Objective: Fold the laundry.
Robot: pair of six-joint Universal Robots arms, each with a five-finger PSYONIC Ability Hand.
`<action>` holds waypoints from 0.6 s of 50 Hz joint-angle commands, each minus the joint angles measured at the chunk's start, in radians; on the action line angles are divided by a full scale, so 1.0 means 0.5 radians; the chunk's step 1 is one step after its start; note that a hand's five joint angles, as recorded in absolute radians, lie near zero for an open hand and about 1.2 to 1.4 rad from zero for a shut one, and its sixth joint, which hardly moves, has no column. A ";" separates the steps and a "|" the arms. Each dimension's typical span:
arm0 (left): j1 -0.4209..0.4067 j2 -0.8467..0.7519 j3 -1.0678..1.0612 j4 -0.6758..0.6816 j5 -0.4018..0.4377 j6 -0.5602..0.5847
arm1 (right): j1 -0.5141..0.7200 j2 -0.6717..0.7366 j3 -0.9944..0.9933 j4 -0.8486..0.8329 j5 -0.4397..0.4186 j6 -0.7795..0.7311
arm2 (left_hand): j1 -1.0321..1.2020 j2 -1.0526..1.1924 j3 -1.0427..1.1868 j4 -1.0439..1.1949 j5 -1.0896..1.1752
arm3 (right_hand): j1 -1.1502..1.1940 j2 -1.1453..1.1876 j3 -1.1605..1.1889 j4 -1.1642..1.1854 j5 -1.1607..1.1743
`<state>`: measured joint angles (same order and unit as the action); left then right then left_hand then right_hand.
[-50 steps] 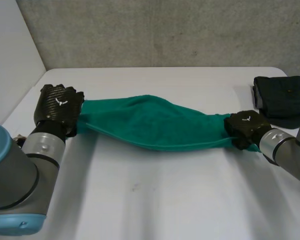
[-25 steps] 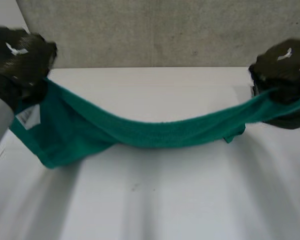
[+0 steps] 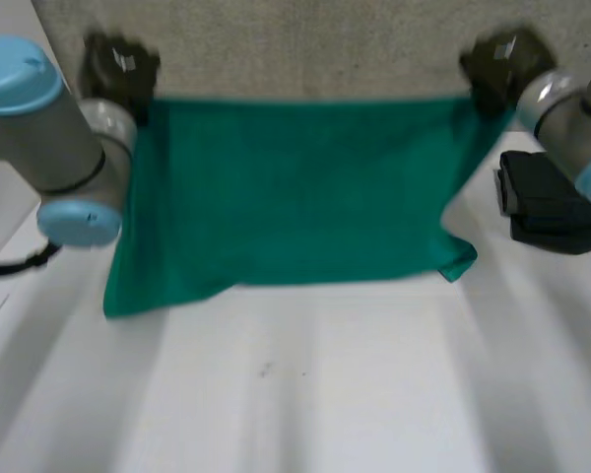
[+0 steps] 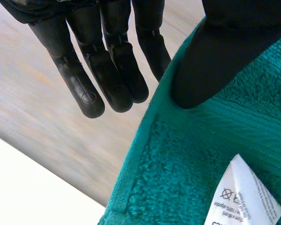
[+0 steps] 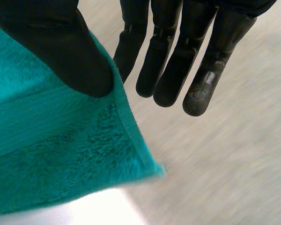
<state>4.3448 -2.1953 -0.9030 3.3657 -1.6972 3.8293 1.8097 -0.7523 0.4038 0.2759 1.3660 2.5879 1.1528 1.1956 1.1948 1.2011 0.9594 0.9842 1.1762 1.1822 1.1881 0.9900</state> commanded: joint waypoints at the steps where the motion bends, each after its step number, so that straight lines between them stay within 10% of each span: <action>1: -0.047 0.239 0.054 0.763 -0.023 -0.026 | 0.007 -0.192 -0.136 -0.726 0.029 0.362 | 0.487 0.401 0.403 0.390 0.525 | 0.824 0.440 0.428 0.416 0.463; 17: 0.063 0.780 -1.108 0.754 -0.023 -0.216 | -0.021 -0.704 1.094 -0.868 -0.280 0.313 | 0.487 0.401 0.403 0.390 0.525 | 0.824 0.440 0.428 0.416 0.463; 30: 0.027 0.421 -1.777 0.739 0.087 -0.268 | 0.031 -0.499 2.150 -0.859 -0.462 -0.334 | 0.487 0.401 0.403 0.390 0.525 | 0.824 0.440 0.428 0.416 0.463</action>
<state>4.3856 -1.8438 -1.7321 3.7476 -1.6847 3.6828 1.8116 -1.1148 1.3464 -0.1671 1.1199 2.5624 1.1528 1.1962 1.1948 1.2010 0.9594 0.9843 1.1762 1.1822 1.1882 0.9922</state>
